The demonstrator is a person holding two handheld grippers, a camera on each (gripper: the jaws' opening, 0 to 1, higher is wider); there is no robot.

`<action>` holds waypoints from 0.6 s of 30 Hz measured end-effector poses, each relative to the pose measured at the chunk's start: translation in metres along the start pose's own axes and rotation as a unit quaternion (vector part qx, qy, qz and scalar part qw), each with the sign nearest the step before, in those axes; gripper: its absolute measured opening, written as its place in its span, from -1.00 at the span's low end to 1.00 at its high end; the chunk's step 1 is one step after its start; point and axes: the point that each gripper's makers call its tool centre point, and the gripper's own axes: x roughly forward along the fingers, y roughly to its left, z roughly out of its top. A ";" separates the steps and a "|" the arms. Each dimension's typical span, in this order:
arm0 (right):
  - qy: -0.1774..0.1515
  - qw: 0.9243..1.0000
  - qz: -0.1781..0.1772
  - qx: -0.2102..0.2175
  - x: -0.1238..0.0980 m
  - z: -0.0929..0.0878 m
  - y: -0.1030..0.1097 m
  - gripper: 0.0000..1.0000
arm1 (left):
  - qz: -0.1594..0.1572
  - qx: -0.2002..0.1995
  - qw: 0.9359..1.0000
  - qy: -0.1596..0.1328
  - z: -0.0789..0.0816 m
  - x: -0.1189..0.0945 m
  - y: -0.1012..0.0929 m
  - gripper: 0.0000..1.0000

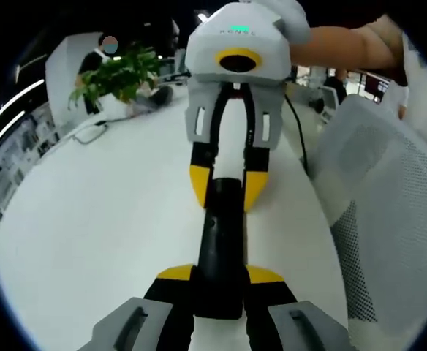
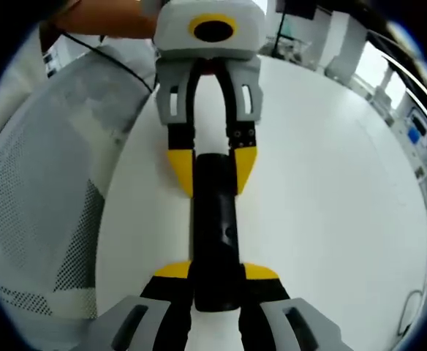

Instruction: Press the specified remote control buttons in sequence, fully releasing each button before pressing the next.

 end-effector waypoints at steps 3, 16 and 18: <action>0.001 1.000 0.001 0.000 0.000 0.000 0.000 -0.57 | 0.000 0.000 1.000 -0.004 0.001 0.000 -0.001 -0.52; -0.007 1.000 -0.004 0.013 -0.009 0.003 -0.007 -0.45 | 0.000 -0.003 1.000 -0.016 0.002 -0.001 -0.002 -0.52; -0.014 1.000 -0.006 0.020 -0.014 0.005 -0.008 -0.43 | 0.000 -0.003 1.000 -0.018 0.002 -0.001 -0.002 -0.52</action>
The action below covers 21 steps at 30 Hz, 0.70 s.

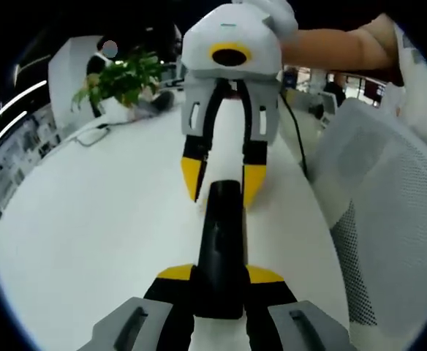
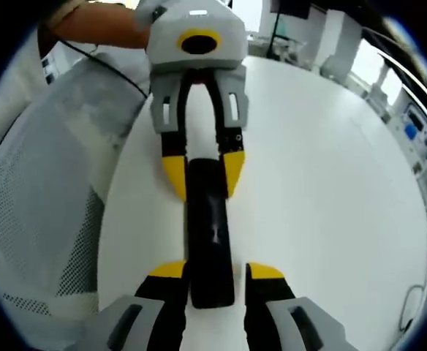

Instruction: Press the specified remote control buttons in sequence, fully releasing each button before pressing the next.

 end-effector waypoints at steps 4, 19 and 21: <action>0.002 1.000 -0.006 -0.005 -0.009 0.000 -0.001 -0.50 | 0.000 0.002 1.000 0.000 0.000 0.001 0.001 -0.52; 0.032 0.999 -0.016 -0.021 -0.032 -0.009 -0.005 -0.81 | -0.001 0.004 1.000 -0.004 -0.001 0.000 0.001 -0.52; 0.034 0.999 -0.013 -0.022 -0.032 -0.009 -0.004 -0.89 | -0.002 0.005 1.000 -0.004 -0.001 0.000 0.000 -0.52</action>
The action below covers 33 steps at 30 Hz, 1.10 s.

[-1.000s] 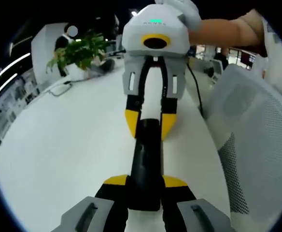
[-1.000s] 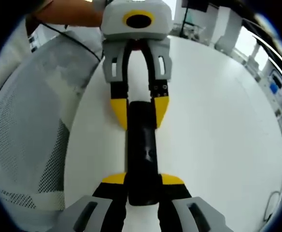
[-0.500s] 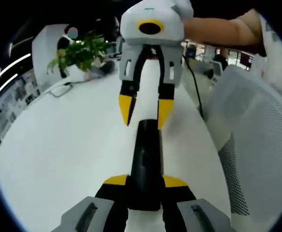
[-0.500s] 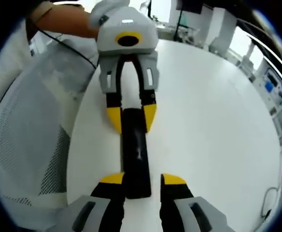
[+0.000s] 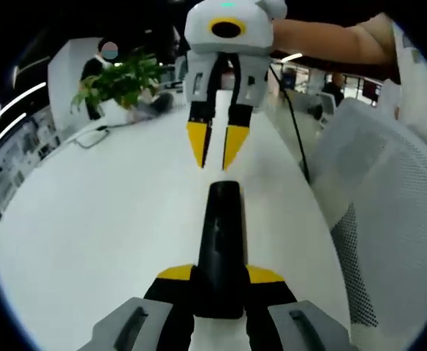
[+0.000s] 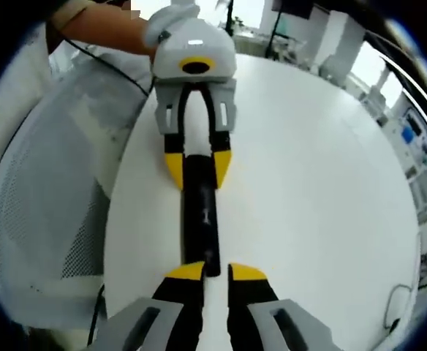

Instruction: Press the specified remote control buttons in sequence, fully releasing each button before pressing the next.

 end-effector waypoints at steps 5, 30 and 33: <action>0.015 1.000 0.009 -0.014 0.002 -0.001 0.003 -1.00 | 0.000 0.000 1.000 -0.001 0.000 0.000 0.000 -0.52; 0.069 0.997 0.039 -0.016 0.020 -0.014 0.010 -1.00 | -0.003 0.003 1.000 -0.005 -0.001 0.000 0.003 -0.52; 0.073 0.996 0.041 -0.016 0.022 -0.014 0.010 -1.00 | -0.003 0.003 1.000 -0.006 -0.001 0.000 0.002 -0.52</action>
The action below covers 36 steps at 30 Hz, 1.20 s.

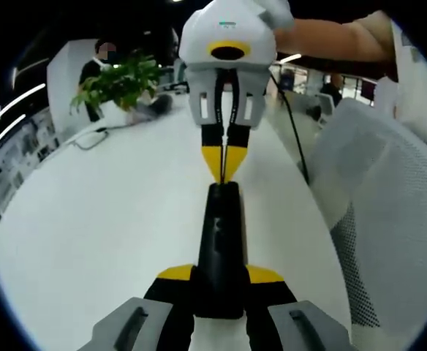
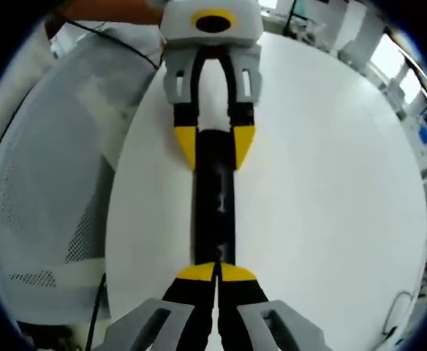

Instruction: Press the specified remote control buttons in sequence, fully releasing each button before pressing the next.

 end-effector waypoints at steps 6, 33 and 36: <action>0.014 1.000 0.000 -0.011 0.001 -0.001 0.001 -1.00 | 0.000 0.000 1.000 -0.001 0.001 0.000 -0.001 -0.52; 0.043 0.999 0.008 -0.002 0.002 -0.002 0.000 -1.00 | 0.000 -0.001 1.000 -0.005 0.001 -0.001 -0.002 -0.52; 0.046 0.999 0.007 -0.004 0.002 -0.003 -0.001 -1.00 | -0.001 0.000 1.000 -0.004 0.001 -0.001 -0.002 -0.52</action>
